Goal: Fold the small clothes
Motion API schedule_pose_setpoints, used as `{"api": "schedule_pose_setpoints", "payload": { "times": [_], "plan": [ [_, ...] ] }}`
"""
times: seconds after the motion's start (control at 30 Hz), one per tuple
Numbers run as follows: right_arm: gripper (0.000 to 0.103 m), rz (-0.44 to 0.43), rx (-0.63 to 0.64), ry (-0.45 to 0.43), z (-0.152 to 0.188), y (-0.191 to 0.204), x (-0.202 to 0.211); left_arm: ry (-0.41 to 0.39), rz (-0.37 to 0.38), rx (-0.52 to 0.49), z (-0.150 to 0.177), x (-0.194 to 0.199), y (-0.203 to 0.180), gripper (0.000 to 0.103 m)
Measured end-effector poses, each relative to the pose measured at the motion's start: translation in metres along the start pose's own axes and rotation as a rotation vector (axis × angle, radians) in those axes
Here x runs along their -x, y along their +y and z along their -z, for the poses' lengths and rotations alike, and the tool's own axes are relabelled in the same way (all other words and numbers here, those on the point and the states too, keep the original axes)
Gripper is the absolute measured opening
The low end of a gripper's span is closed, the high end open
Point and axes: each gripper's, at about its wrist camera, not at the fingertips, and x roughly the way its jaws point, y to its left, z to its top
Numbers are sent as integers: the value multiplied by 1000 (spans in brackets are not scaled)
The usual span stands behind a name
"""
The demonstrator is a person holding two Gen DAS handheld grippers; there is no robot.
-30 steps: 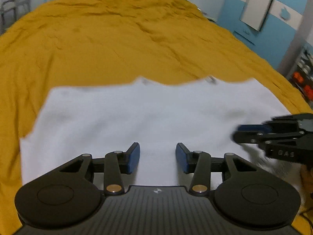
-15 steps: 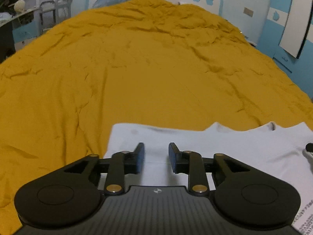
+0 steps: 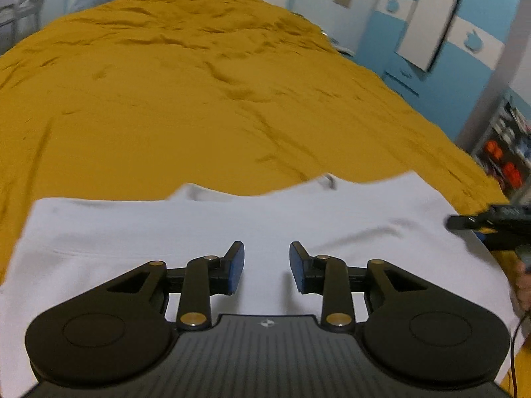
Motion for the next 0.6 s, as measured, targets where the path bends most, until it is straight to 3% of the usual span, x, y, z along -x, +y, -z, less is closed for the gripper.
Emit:
{"api": "schedule_pose_setpoints", "payload": {
  "times": [0.1,0.2,0.6],
  "plan": [
    [21,-42,-60,-2,5,-10,-8,16,-15,-35,1,-12,-13,37],
    [14,-89,-101,-8,6,-12,-12,52,-20,-26,-3,-33,-16,34],
    [8,-198,-92,-62,4,24,18,35,-75,46,-19,-81,-7,25]
  ]
}}
